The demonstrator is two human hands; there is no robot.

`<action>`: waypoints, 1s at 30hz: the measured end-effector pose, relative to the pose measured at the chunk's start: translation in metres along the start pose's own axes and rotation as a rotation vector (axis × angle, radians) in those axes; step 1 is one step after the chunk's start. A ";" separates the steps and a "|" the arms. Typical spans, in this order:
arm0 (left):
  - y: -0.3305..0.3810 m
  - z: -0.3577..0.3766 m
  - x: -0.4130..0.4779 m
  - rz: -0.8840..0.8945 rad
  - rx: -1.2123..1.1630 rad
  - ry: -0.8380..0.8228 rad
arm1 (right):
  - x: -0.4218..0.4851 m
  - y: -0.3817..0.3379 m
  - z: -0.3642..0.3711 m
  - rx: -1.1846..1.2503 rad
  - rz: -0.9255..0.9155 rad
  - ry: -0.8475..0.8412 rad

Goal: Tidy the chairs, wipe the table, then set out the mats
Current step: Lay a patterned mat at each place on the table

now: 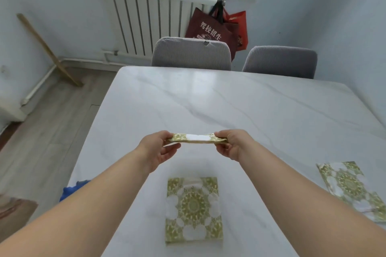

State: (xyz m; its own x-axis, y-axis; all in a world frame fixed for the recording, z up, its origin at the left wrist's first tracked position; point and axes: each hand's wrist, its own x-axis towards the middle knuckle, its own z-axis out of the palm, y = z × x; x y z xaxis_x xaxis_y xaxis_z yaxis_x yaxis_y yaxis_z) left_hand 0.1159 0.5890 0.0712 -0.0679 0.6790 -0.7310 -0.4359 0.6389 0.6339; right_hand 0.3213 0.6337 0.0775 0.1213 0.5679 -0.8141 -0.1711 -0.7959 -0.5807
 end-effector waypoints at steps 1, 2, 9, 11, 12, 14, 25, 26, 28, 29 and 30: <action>0.009 0.003 0.008 0.005 0.003 0.001 | 0.008 -0.008 0.004 0.004 -0.008 -0.003; 0.018 0.007 0.018 0.014 0.007 0.005 | 0.017 -0.018 0.009 0.009 -0.017 -0.005; 0.083 0.046 0.108 0.089 0.059 0.005 | 0.098 -0.099 0.034 0.017 -0.112 -0.009; 0.100 0.059 0.141 0.127 0.070 0.000 | 0.129 -0.125 0.044 0.011 -0.166 -0.002; 0.109 0.064 0.156 0.150 0.075 -0.001 | 0.142 -0.136 0.048 0.008 -0.194 -0.001; 0.123 0.073 0.184 0.203 0.086 0.003 | 0.164 -0.155 0.056 0.004 -0.251 0.005; 0.146 0.080 0.316 0.385 0.262 0.062 | 0.290 -0.189 0.094 -0.060 -0.460 0.061; 0.141 0.076 0.326 0.352 0.314 0.092 | 0.298 -0.187 0.097 -0.117 -0.431 0.099; 0.130 0.069 0.339 0.305 0.418 0.138 | 0.311 -0.181 0.098 -0.330 -0.400 0.212; 0.124 0.066 0.346 0.309 0.478 0.165 | 0.316 -0.178 0.097 -0.426 -0.402 0.266; 0.120 0.064 0.351 0.323 0.535 0.194 | 0.320 -0.176 0.097 -0.478 -0.415 0.297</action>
State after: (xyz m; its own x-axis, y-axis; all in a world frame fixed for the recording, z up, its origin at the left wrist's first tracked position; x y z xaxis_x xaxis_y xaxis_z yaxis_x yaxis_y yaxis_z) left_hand 0.0974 0.9275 -0.0927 -0.3035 0.8214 -0.4829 0.1368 0.5391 0.8311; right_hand 0.2956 0.9756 -0.0810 0.3571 0.8181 -0.4508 0.3883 -0.5690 -0.7249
